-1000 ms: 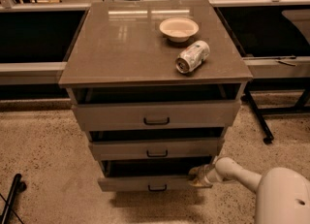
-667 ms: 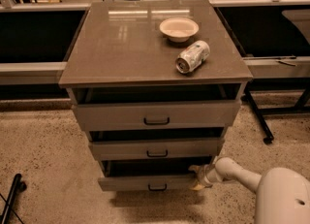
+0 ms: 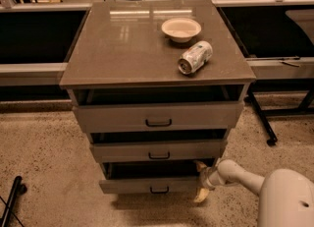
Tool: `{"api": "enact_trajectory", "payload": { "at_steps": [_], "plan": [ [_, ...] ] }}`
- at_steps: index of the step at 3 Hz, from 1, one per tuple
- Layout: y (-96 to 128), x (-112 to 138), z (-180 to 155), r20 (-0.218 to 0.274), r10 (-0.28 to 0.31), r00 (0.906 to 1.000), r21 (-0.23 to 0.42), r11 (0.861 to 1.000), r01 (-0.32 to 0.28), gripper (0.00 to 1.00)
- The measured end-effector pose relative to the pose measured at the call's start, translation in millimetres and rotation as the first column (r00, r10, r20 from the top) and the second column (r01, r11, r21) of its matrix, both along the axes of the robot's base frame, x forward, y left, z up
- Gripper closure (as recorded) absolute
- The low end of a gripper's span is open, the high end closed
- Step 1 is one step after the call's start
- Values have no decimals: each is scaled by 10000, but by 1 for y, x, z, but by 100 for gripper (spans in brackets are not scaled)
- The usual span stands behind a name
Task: Open bottom drawer
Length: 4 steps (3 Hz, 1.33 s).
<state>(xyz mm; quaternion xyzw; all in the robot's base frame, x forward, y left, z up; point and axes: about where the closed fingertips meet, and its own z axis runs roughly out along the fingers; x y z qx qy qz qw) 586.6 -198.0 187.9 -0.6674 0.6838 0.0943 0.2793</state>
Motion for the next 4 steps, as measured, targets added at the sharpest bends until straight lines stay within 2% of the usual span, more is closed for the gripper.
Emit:
{"api": "enact_trajectory", "payload": {
  "at_steps": [2, 3, 4],
  "plan": [
    [5, -39, -4, -677, 155, 9976, -411, 9990, -183, 0],
    [5, -39, -4, -678, 155, 9976, -410, 9990, -183, 0],
    [5, -39, -4, -679, 156, 9976, -410, 9990, -184, 17]
  ]
}}
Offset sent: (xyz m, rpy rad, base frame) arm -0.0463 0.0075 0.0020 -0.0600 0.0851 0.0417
